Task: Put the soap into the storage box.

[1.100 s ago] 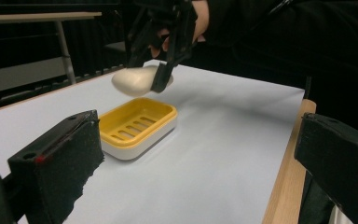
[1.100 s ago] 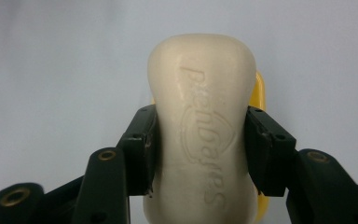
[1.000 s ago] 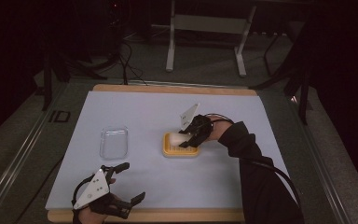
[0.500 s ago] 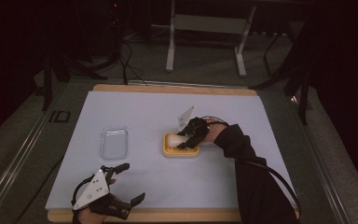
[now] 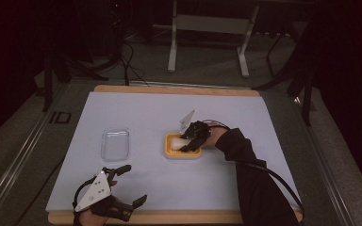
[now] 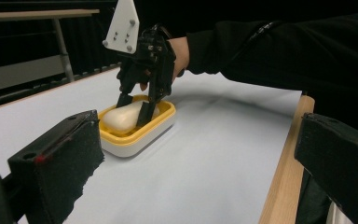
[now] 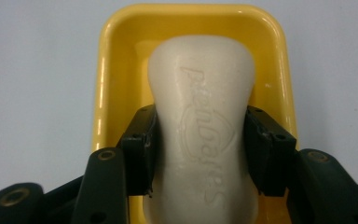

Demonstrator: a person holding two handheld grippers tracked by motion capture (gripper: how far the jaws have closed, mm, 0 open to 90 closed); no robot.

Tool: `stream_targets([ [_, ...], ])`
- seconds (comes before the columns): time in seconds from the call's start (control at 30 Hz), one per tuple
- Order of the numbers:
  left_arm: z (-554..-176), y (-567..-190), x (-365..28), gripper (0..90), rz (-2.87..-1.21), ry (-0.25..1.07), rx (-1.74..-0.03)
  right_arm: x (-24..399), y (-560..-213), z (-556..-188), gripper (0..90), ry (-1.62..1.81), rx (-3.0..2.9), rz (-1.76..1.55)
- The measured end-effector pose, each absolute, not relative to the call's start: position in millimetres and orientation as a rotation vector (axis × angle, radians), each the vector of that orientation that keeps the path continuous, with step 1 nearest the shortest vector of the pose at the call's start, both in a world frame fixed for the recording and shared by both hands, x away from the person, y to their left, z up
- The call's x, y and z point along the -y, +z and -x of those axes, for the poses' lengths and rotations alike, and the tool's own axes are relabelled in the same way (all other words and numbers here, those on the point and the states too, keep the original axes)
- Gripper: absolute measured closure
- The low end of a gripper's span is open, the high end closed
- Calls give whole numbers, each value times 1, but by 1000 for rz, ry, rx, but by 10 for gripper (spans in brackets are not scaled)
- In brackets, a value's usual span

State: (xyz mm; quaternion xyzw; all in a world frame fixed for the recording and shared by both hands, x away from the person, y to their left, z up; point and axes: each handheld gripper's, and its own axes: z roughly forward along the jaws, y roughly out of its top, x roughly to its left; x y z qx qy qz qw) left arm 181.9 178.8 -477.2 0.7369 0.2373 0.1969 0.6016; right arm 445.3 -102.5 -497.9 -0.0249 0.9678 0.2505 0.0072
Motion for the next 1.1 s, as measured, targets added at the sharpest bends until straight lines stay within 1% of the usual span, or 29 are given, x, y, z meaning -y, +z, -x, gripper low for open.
stream_targets([
  [0.17, -182, -477, -179, 11, -1707, 456, -550, 98, -497, -444, 481, 732, -3052, 74],
  [0.27, -182, -478, -178, 11, -1709, 454, -547, 96, -496, -443, 457, 678, -3059, 60],
  [0.43, -182, -477, -178, 12, -1710, 452, -546, 96, -484, -442, 427, 706, -3017, 69],
  [0.67, -182, -478, -178, 11, -1710, 453, -548, 100, -468, -442, 422, 728, -3037, 32],
  [0.77, -182, -478, -178, 12, -1710, 452, -548, 104, -464, -440, 360, 729, -3020, -8],
  [0.83, -183, -478, -178, 11, -1711, 453, -548, 106, -461, -438, 279, 729, -3007, -32],
  [0.9, -183, -478, -178, 11, -1711, 452, -548, 108, -459, -434, 248, 700, -2975, -52],
  [0.93, -183, -478, -178, 11, -1710, 451, -548, 110, -458, -432, 207, 700, -2969, -57],
  [1.0, -183, -478, -178, 11, -1710, 452, -548, 111, -457, -431, 195, 685, -2968, -73],
  [1.03, -183, -478, -178, 11, -1711, 452, -547, 115, -454, -429, 140, 688, -2955, -112],
  [1.1, -183, -478, -178, 11, -1710, 451, -547, 119, -452, -428, 134, 721, -2946, -155],
])
